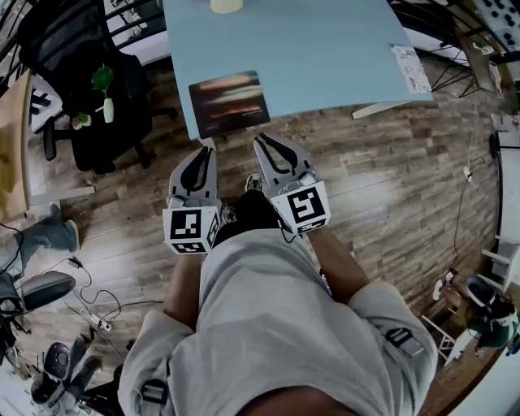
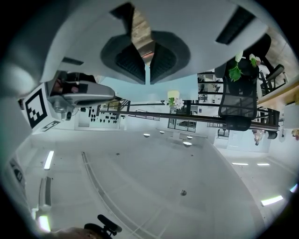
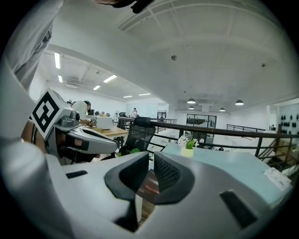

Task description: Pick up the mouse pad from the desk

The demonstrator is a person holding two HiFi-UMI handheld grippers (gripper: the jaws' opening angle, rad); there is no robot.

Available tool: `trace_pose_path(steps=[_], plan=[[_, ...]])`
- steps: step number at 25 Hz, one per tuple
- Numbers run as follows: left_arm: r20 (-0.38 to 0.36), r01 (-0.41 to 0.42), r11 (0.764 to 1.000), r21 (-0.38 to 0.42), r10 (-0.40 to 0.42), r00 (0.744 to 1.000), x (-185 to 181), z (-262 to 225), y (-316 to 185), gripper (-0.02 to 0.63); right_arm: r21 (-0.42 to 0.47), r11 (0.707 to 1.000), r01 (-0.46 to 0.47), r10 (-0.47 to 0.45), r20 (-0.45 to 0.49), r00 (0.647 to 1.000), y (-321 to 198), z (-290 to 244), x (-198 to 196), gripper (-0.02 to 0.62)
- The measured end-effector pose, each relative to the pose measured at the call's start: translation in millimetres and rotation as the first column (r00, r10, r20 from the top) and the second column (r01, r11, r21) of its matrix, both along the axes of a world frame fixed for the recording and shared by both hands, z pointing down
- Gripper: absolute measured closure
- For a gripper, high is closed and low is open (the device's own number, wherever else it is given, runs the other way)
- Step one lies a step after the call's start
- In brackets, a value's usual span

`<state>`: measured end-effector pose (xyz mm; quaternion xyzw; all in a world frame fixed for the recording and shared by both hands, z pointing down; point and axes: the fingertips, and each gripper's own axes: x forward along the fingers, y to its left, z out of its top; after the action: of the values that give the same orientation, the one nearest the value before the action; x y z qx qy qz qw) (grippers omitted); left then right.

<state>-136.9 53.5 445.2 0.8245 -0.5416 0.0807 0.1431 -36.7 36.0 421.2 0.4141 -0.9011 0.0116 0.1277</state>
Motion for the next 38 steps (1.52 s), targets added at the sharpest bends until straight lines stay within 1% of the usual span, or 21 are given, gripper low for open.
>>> trace_pose_path(steps=[5, 9, 12, 14, 16, 18, 20, 22, 23, 24, 27, 30, 31, 34, 35, 36, 38], plan=[[0.056, -0.013, 0.999, -0.035, 0.015, 0.998, 14.8, 16.3, -35.9, 0.563, -0.028, 1.0, 0.005, -0.005, 0.007, 1.0, -37.9, 14.2, 18.4, 0.557], [0.098, 0.004, 0.997, -0.083, 0.004, 0.995, 25.9, 38.4, -55.6, 0.563, -0.067, 0.997, 0.035, -0.035, 0.005, 0.999, -58.7, 33.1, 34.8, 0.557], [0.171, 0.017, 0.993, -0.115, 0.003, 0.985, 30.6, 60.2, -67.0, 0.561, -0.097, 0.993, 0.074, -0.075, -0.013, 0.997, -68.7, 53.2, 41.2, 0.557], [0.229, 0.018, 0.991, -0.134, 0.013, 0.973, 32.2, 76.4, -71.6, 0.563, -0.114, 0.988, 0.105, -0.111, -0.048, 0.993, -71.8, 71.9, 40.9, 0.557], [0.288, 0.022, 0.987, -0.161, 0.025, 0.957, 32.2, 96.4, -72.6, 0.563, -0.14, 0.981, 0.138, -0.153, -0.106, 0.983, -71.5, 97.7, 39.3, 0.557], [0.351, 0.029, 0.98, -0.195, 0.042, 0.935, 30.7, 118.9, -69.4, 0.561, -0.176, 0.971, 0.164, -0.194, -0.166, 0.967, -67.3, 126.8, 38.0, 0.557], [0.417, 0.036, 0.973, -0.229, 0.065, 0.907, 28.8, 141.1, -65.3, 0.561, -0.2, 0.962, 0.186, -0.228, -0.212, 0.95, -63.1, 151.3, 36.8, 0.557], [0.48, 0.039, 0.967, -0.251, 0.09, 0.873, 26.9, 160.8, -62.7, 0.561, -0.217, 0.955, 0.202, -0.254, -0.248, 0.935, -60.6, 171.7, 35.3, 0.557], [0.513, 0.036, 0.966, -0.256, 0.104, 0.852, 26.0, 169.8, -61.6, 0.56, -0.222, 0.952, 0.21, -0.266, -0.268, 0.926, -59.4, 181.3, 34.5, 0.555], [0.55, 0.03, 0.966, -0.259, 0.122, 0.826, 25.2, 178.4, -60.6, 0.56, -0.226, 0.95, 0.217, -0.278, -0.291, 0.915, -58.1, 190.6, 33.5, 0.555], [0.654, 0.007, 0.965, -0.263, 0.173, 0.737, 22.8, 200.4, -58.2, 0.558, -0.229, 0.944, 0.237, -0.308, -0.36, 0.88, -54.9, 216.1, 29.8, 0.554], [0.715, -0.012, 0.965, -0.261, 0.202, 0.67, 22.2, 214.3, -59.6, 0.554, -0.224, 0.941, 0.252, -0.327, -0.42, 0.847, -55.2, 235.8, 26.9, 0.551], [0.74, -0.023, 0.967, -0.255, 0.21, 0.638, 22.7, 217.7, -60.8, 0.551, -0.218, 0.941, 0.258, -0.331, -0.44, 0.835, -56.0, 240.9, 26.2, 0.548], [0.822, -0.069, 0.971, -0.227, 0.229, 0.522, 26.2, 227.2, -64.3, 0.54, -0.198, 0.941, 0.275, -0.338, -0.492, 0.802, -57.8, 254.5, 24.3, 0.546], [0.839, -0.083, 0.971, -0.224, 0.235, 0.491, 27.1, 230.9, -64.6, 0.535, -0.19, 0.941, 0.282, -0.34, -0.509, 0.791, -58.1, 258.9, 23.5, 0.545], [0.851, -0.095, 0.97, -0.226, 0.244, 0.466, 27.8, 235.4, -64.3, 0.529, -0.179, 0.94, 0.29, -0.34, -0.53, 0.777, -58.3, 263.1, 22.4, 0.541], [0.868, -0.115, 0.966, -0.233, 0.26, 0.424, 28.9, 245.7, -63.1, 0.517, -0.141, 0.939, 0.315, -0.335, -0.586, 0.738, -58.9, 270.2, 20.2, 0.531]])
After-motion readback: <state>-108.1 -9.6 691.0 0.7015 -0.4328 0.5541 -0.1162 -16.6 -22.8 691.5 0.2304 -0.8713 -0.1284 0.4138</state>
